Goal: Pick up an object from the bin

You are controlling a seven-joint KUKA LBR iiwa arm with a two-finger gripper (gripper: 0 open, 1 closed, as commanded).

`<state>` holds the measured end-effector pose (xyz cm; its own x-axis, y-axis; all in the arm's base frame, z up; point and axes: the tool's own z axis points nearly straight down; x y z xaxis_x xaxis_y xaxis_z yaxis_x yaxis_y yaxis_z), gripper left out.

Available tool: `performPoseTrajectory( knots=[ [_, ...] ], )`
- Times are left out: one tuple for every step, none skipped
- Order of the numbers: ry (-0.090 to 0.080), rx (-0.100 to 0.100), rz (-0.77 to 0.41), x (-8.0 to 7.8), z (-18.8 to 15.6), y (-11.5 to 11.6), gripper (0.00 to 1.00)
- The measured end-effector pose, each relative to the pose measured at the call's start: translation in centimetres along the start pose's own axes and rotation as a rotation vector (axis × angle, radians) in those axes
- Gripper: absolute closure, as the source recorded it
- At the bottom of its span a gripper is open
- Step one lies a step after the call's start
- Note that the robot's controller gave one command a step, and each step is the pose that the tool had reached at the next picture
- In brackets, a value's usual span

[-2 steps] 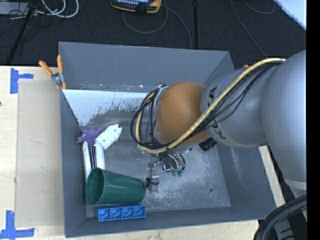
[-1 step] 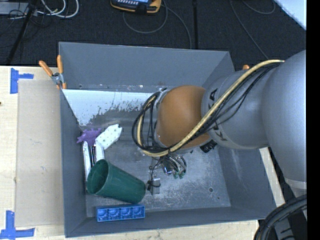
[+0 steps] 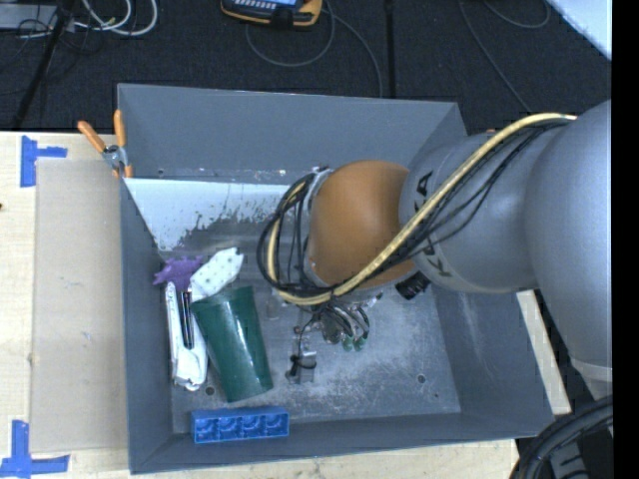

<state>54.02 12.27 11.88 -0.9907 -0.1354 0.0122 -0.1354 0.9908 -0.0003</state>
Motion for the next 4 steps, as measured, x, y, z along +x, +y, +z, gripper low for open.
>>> performPoseTrajectory(
  knots=[
    [-0.021, 0.001, -0.044, 0.2, -0.2, 1.2, 0.00],
    [0.006, 0.002, 0.002, 0.8, -2.6, 4.1, 0.00],
    [-0.017, -0.002, 0.066, 0.3, -6.1, 4.2, 0.00],
    [-0.010, 0.001, 0.127, 3.1, -3.8, 6.8, 0.00]
  ],
)
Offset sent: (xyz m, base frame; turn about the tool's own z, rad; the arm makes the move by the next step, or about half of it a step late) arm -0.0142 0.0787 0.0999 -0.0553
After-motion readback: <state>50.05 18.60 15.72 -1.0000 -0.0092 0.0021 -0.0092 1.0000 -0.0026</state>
